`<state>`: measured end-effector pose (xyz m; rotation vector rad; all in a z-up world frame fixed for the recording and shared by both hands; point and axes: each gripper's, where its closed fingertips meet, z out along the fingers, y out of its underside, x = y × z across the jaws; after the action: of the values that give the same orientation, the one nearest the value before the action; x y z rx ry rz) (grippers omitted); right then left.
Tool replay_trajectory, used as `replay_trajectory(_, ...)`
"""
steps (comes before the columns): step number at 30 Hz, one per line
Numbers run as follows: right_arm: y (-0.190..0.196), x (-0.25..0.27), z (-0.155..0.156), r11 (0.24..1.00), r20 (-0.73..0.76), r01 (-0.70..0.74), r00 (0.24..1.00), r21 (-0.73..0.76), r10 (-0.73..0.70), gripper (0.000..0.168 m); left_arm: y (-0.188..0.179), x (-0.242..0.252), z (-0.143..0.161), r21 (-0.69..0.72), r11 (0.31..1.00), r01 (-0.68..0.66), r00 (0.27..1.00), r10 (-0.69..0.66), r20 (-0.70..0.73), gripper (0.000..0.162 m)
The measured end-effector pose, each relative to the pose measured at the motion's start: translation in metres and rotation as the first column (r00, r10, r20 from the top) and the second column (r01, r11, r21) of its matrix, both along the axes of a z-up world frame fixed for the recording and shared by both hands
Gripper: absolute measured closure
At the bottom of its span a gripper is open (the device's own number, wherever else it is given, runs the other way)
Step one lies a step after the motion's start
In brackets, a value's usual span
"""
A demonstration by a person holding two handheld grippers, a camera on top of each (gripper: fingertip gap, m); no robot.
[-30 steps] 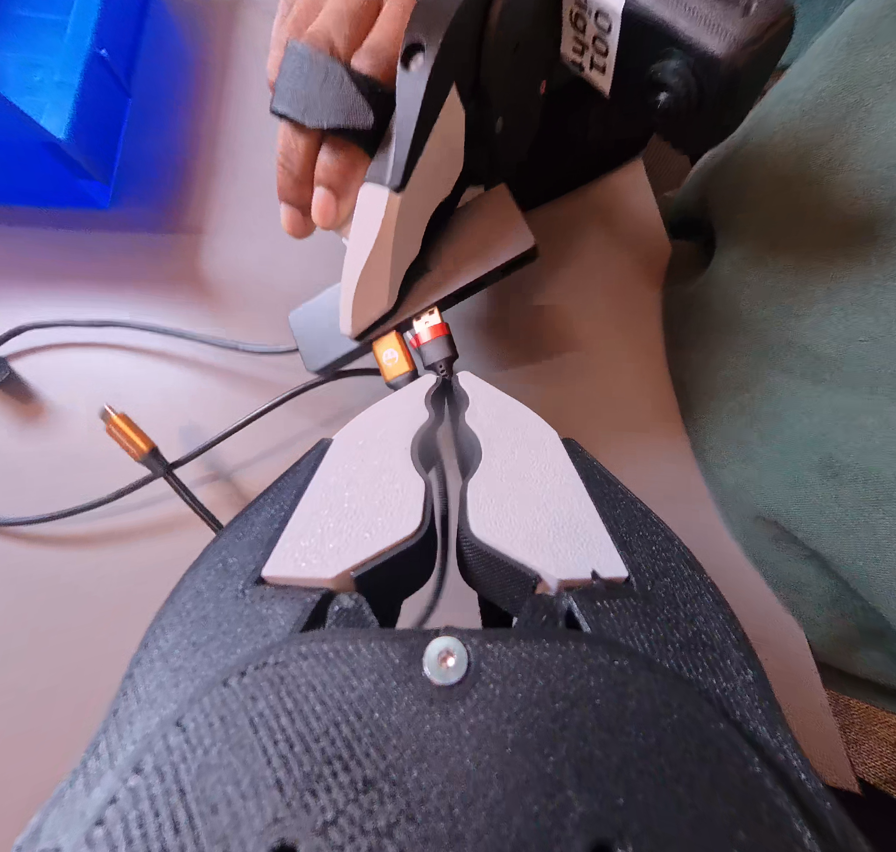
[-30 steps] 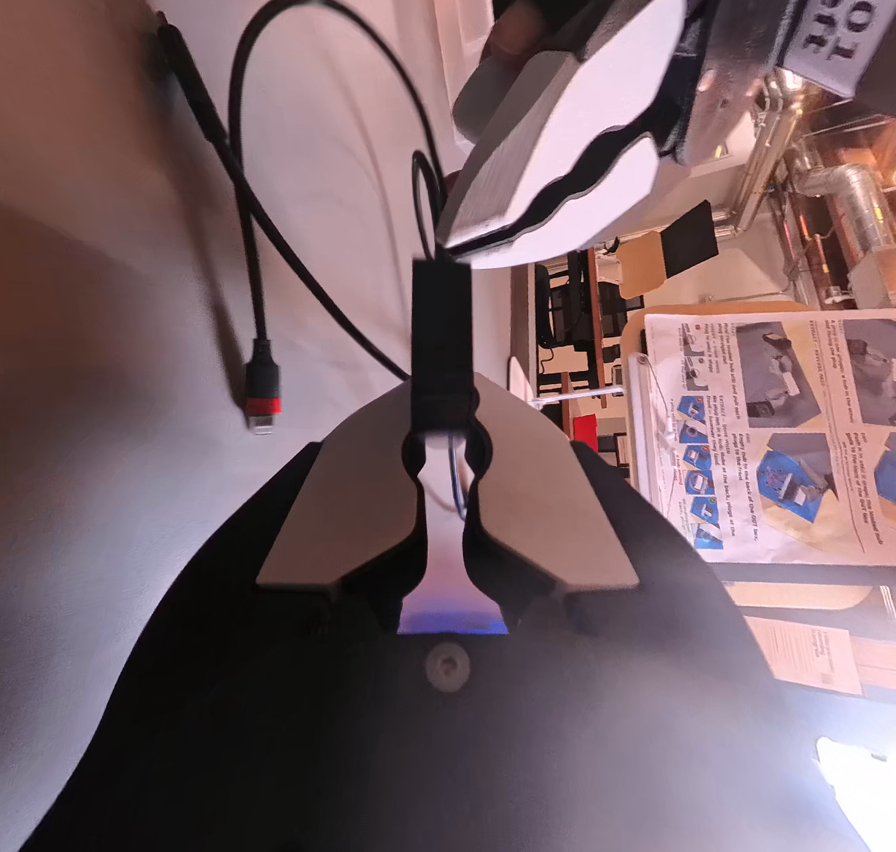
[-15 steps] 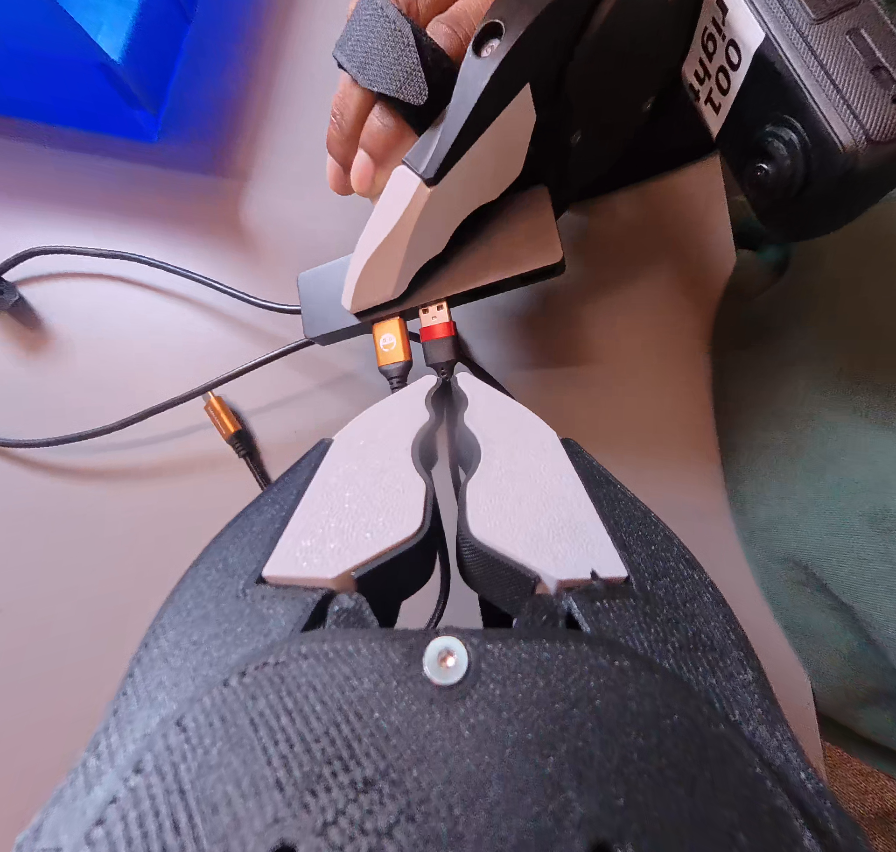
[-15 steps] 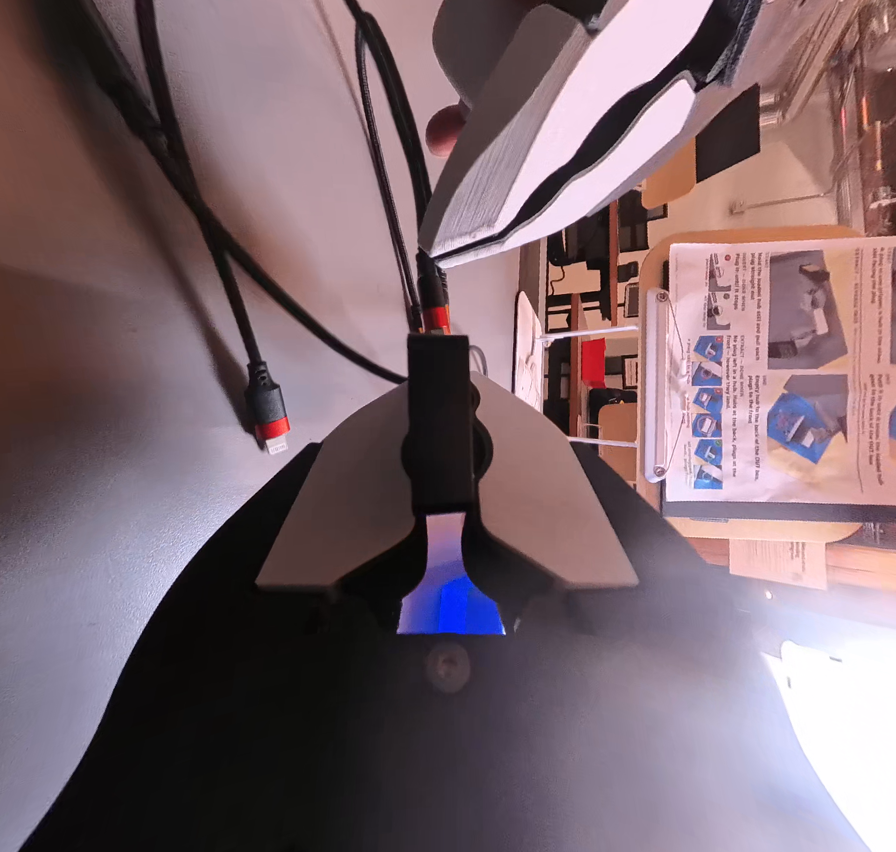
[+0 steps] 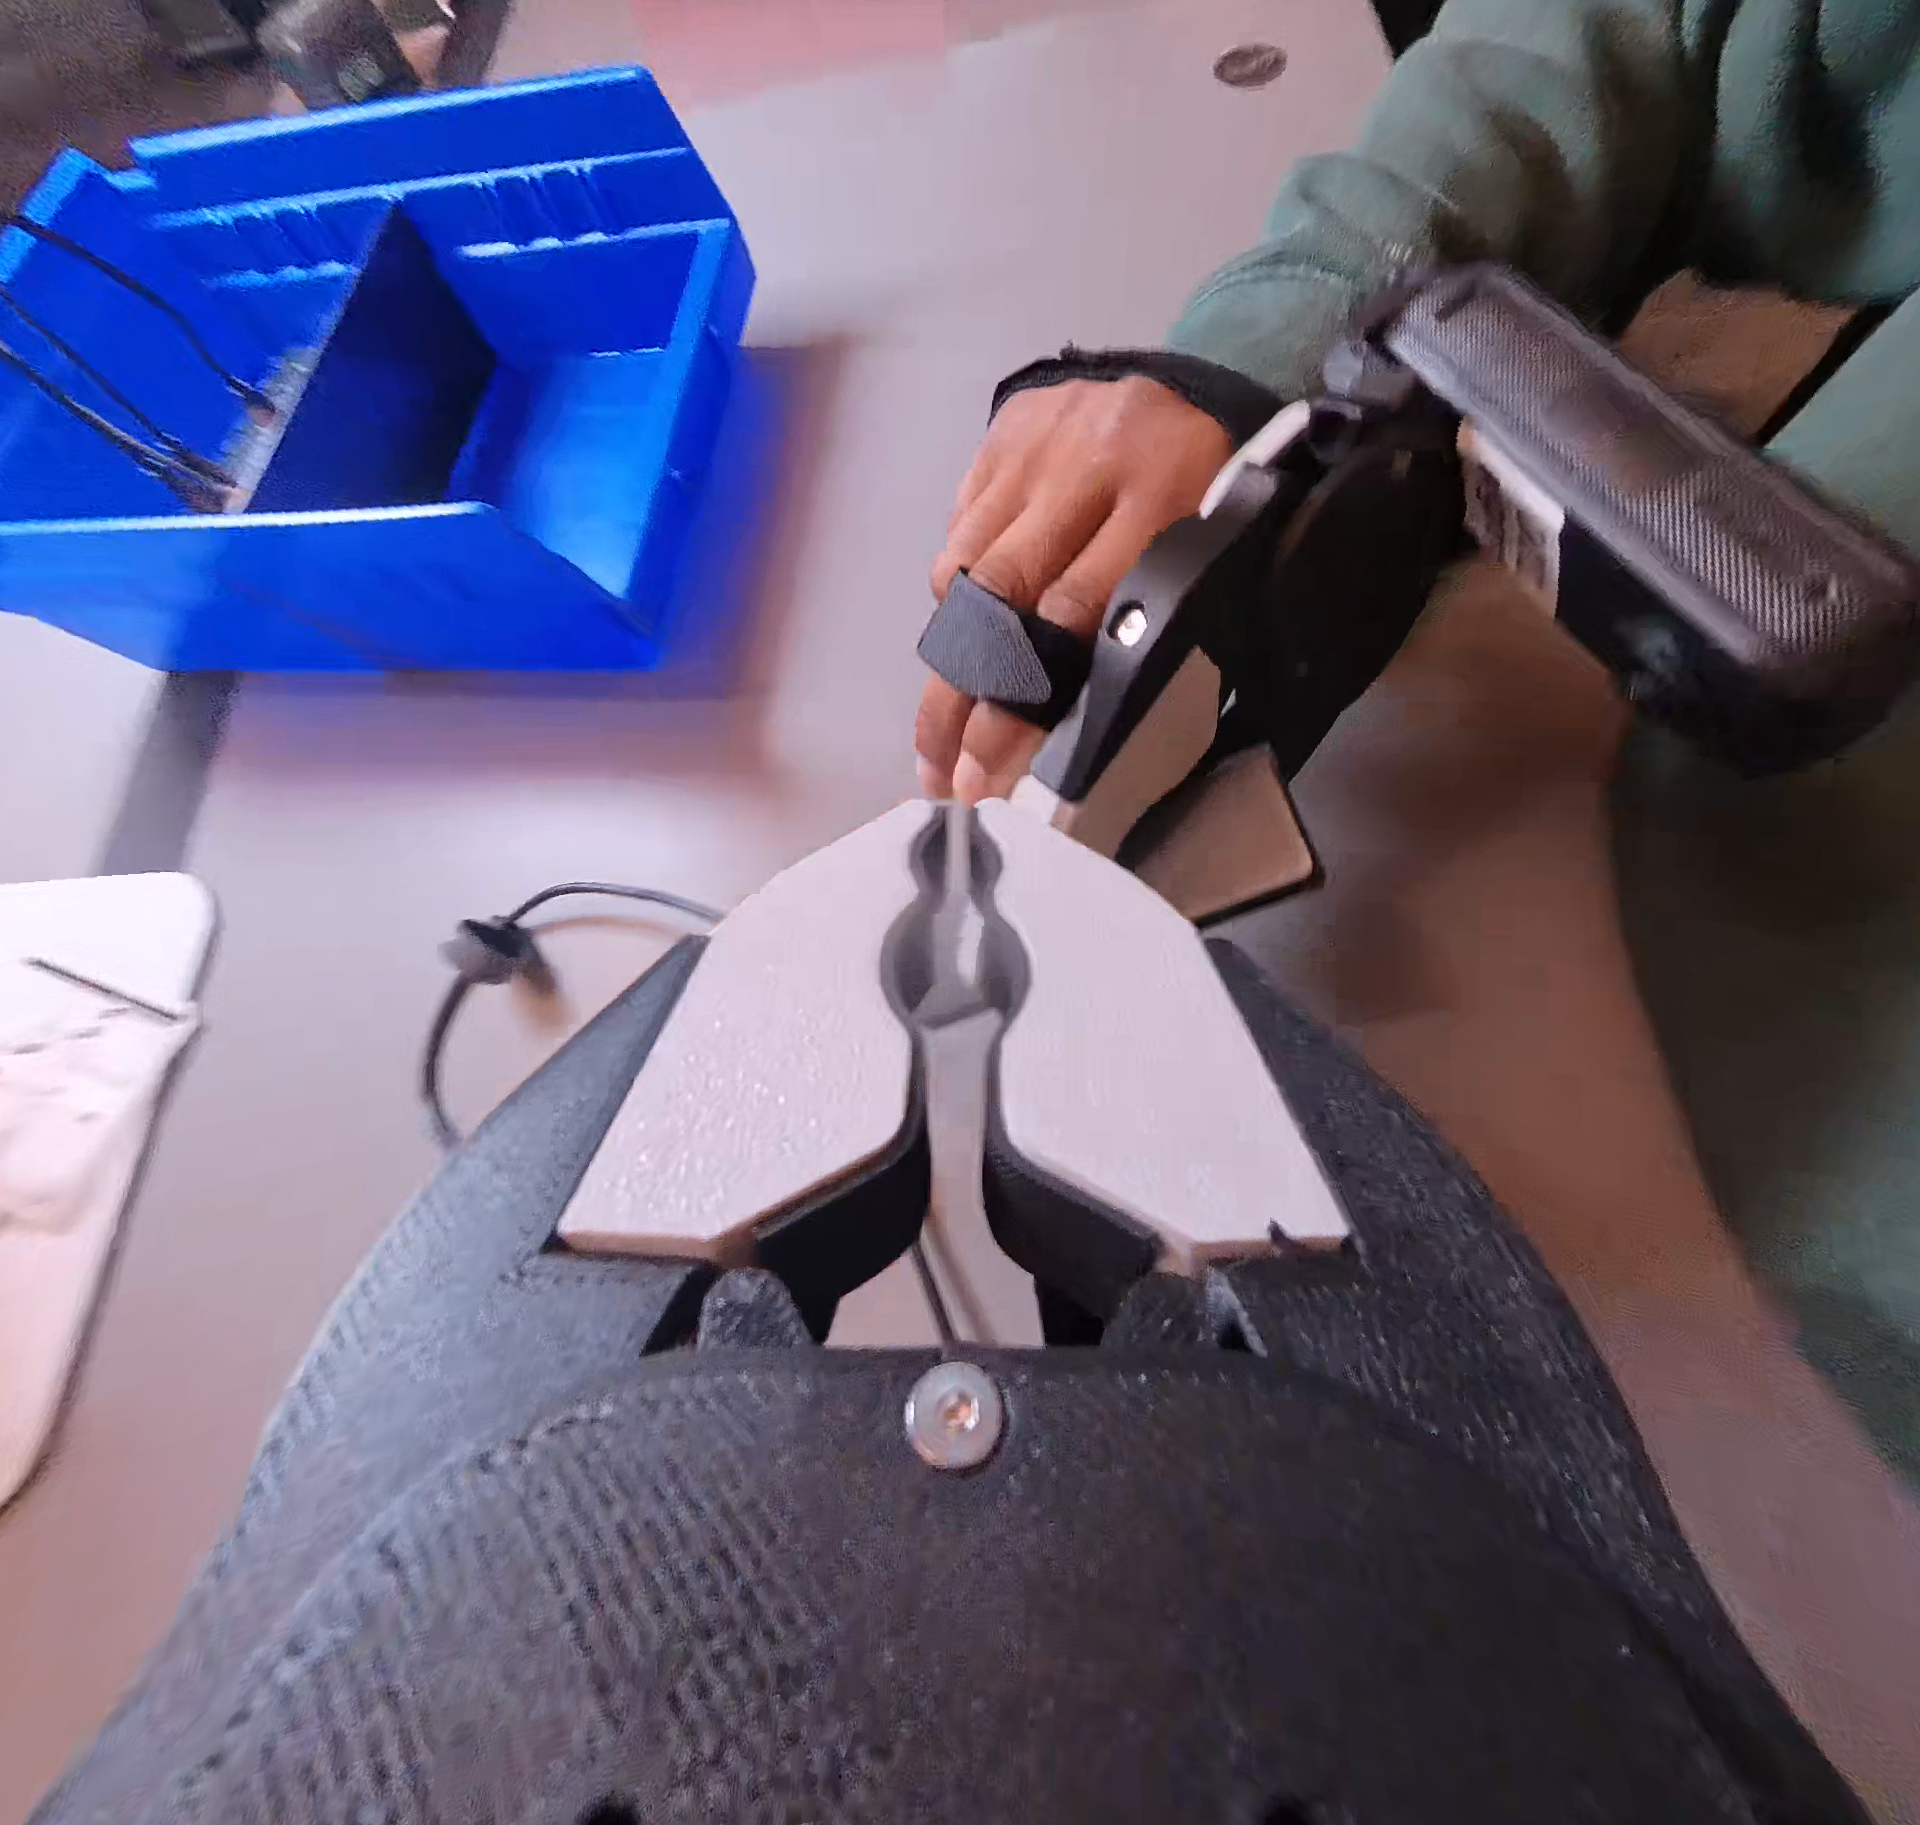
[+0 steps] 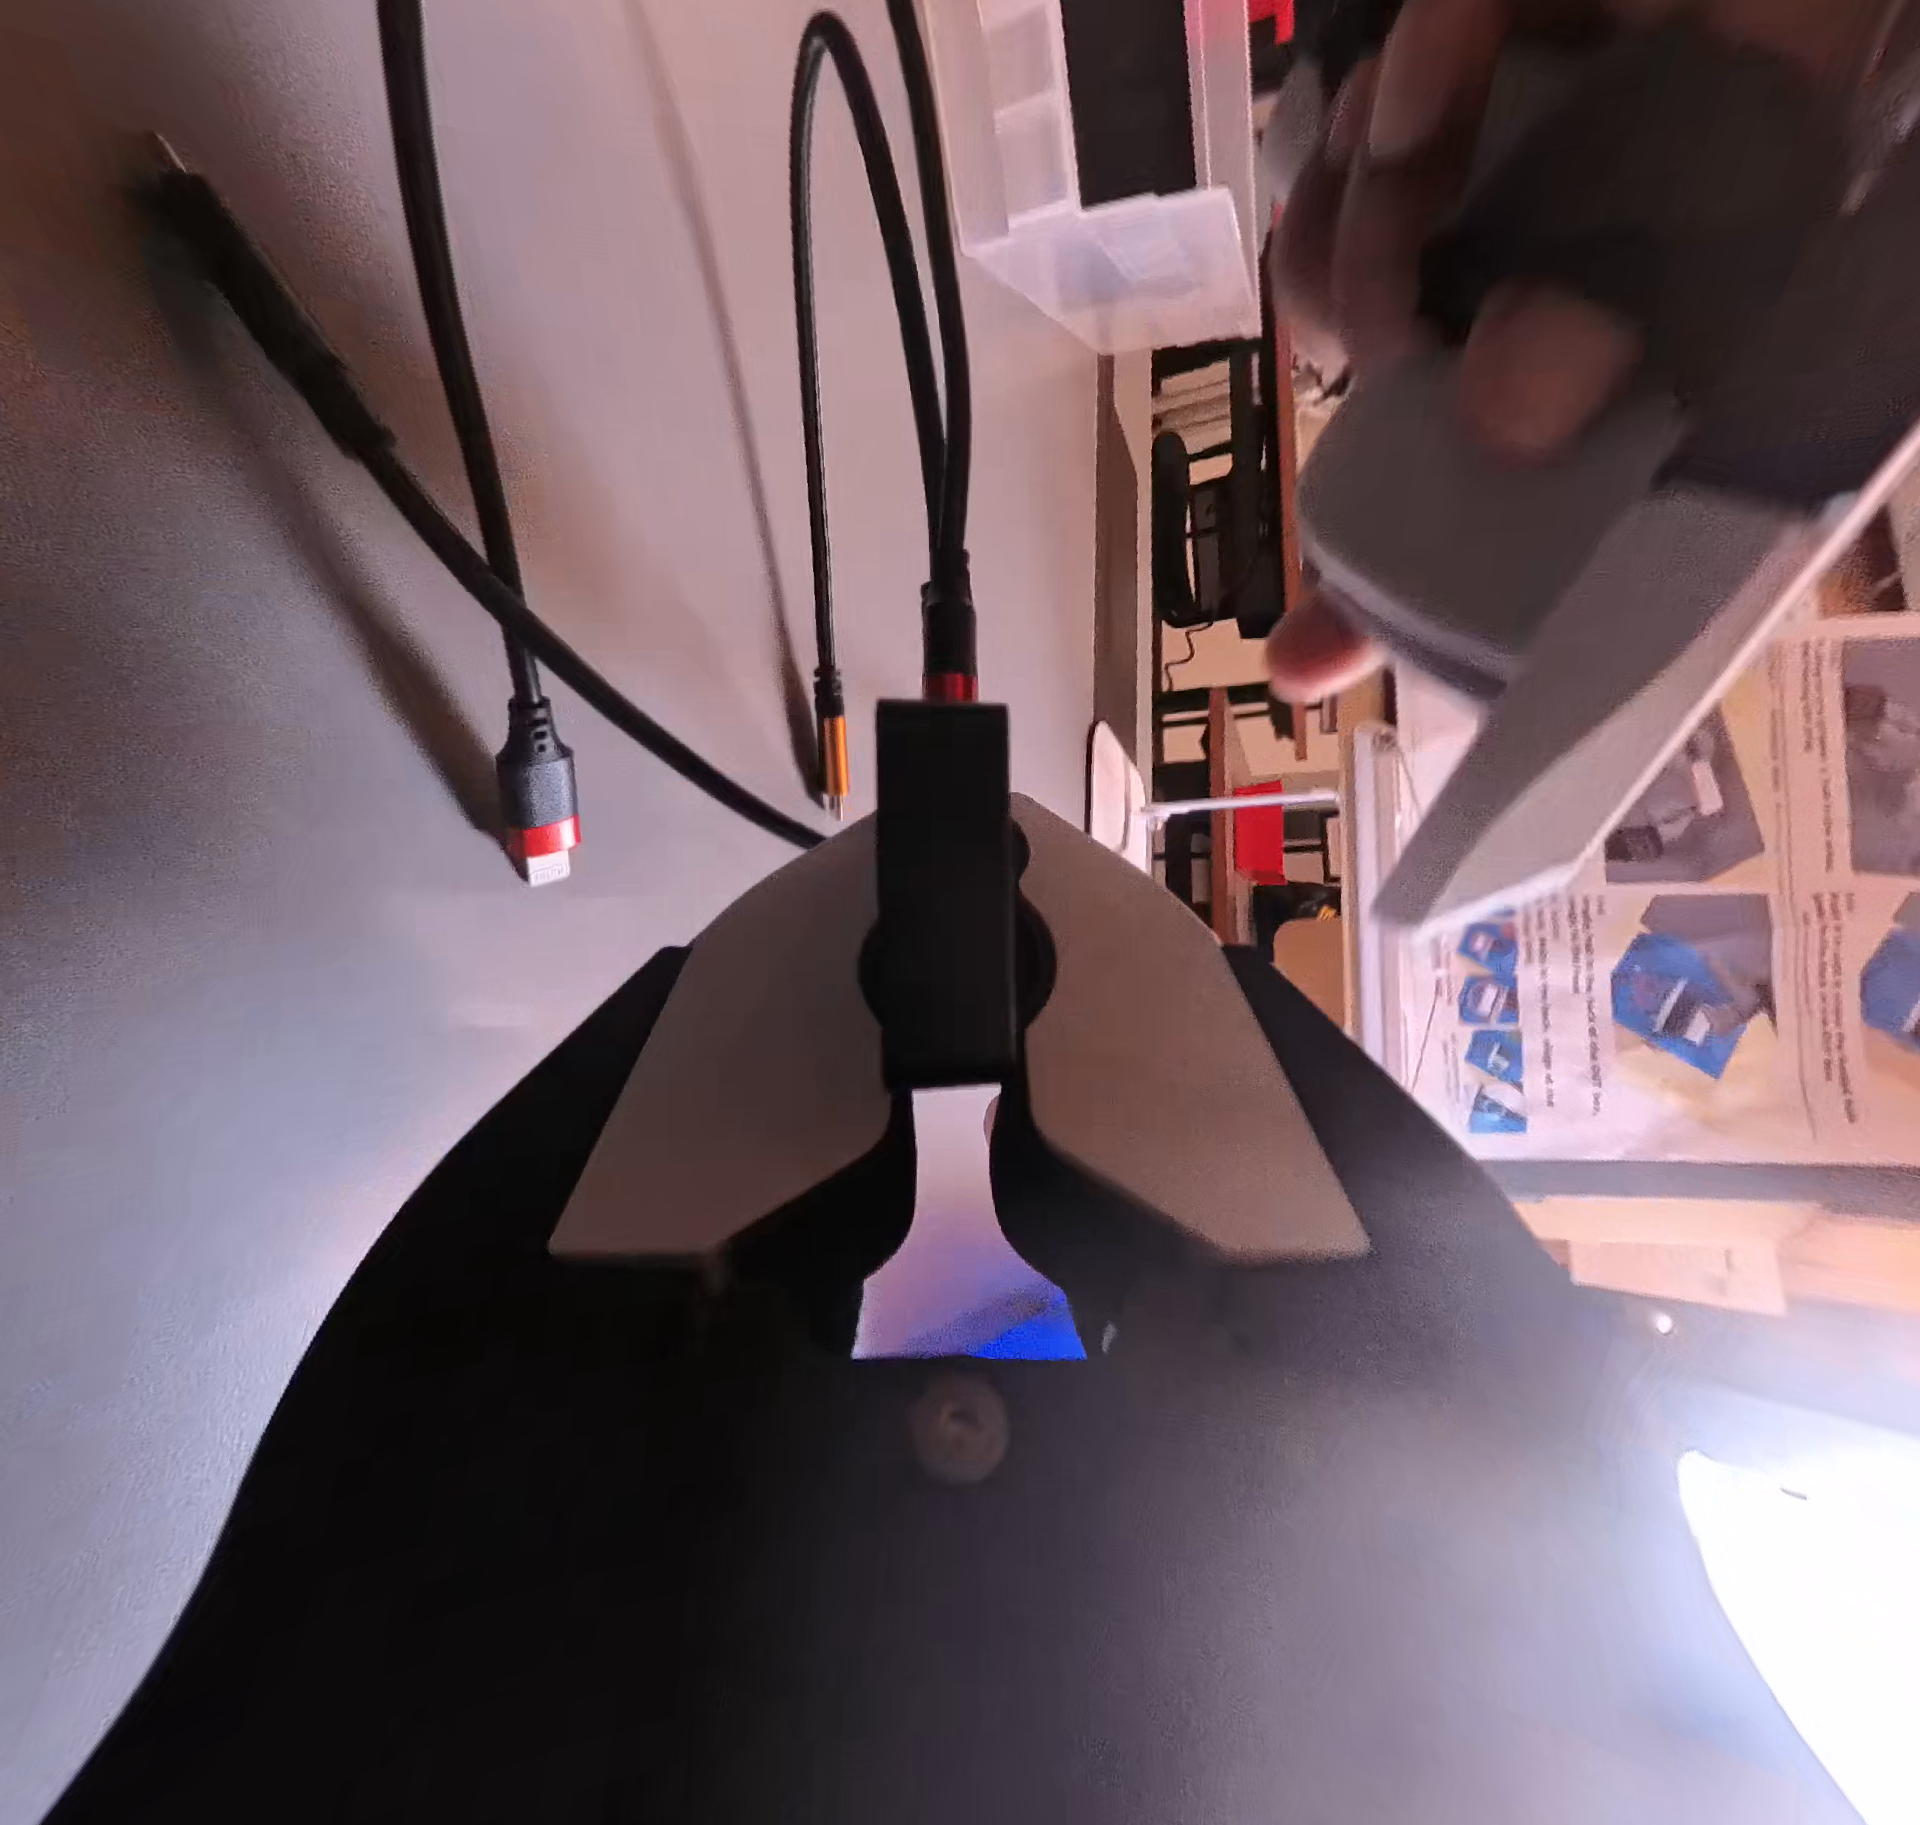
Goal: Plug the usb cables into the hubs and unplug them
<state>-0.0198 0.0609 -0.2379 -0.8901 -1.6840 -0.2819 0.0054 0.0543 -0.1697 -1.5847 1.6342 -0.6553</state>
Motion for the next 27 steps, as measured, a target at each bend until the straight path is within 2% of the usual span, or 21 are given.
replay_trajectory(2, 0.006, 0.007, -0.003, 0.997, -0.019, 0.029, 0.999, -0.067, -0.031, 0.155, -0.006, -0.009, -0.007, 0.093, 0.995, 0.019, 0.998, -0.014, -0.059, 0.142)
replay_trajectory(4, 0.011, 0.011, -0.005, 0.99, -0.034, 0.052, 0.998, -0.131, -0.057, 0.155, -0.017, -0.014, -0.019, 0.162, 0.986, 0.047, 0.993, -0.028, -0.115, 0.136)
replay_trajectory(8, 0.013, 0.01, -0.003, 0.969, -0.071, 0.054, 0.995, -0.24, -0.073, 0.155, -0.016, -0.023, -0.044, 0.365, 0.928, 0.076, 0.966, 0.022, -0.257, 0.137)
replay_trajectory(10, 0.011, 0.009, -0.003, 0.962, -0.074, 0.052, 0.994, -0.27, -0.074, 0.155, -0.013, -0.023, -0.045, 0.432, 0.898, 0.084, 0.963, 0.039, -0.268, 0.151)
replay_trajectory(17, 0.008, 0.01, -0.005, 0.939, -0.075, 0.062, 0.993, -0.339, -0.093, 0.156, -0.015, -0.02, -0.047, 0.517, 0.845, 0.136, 0.954, 0.03, -0.3, 0.156)
replay_trajectory(27, 0.014, 0.013, -0.011, 0.94, -0.035, 0.118, 0.99, -0.32, -0.137, 0.156, -0.009, -0.016, -0.054, 0.496, 0.863, 0.094, 0.975, 0.021, -0.22, 0.156)
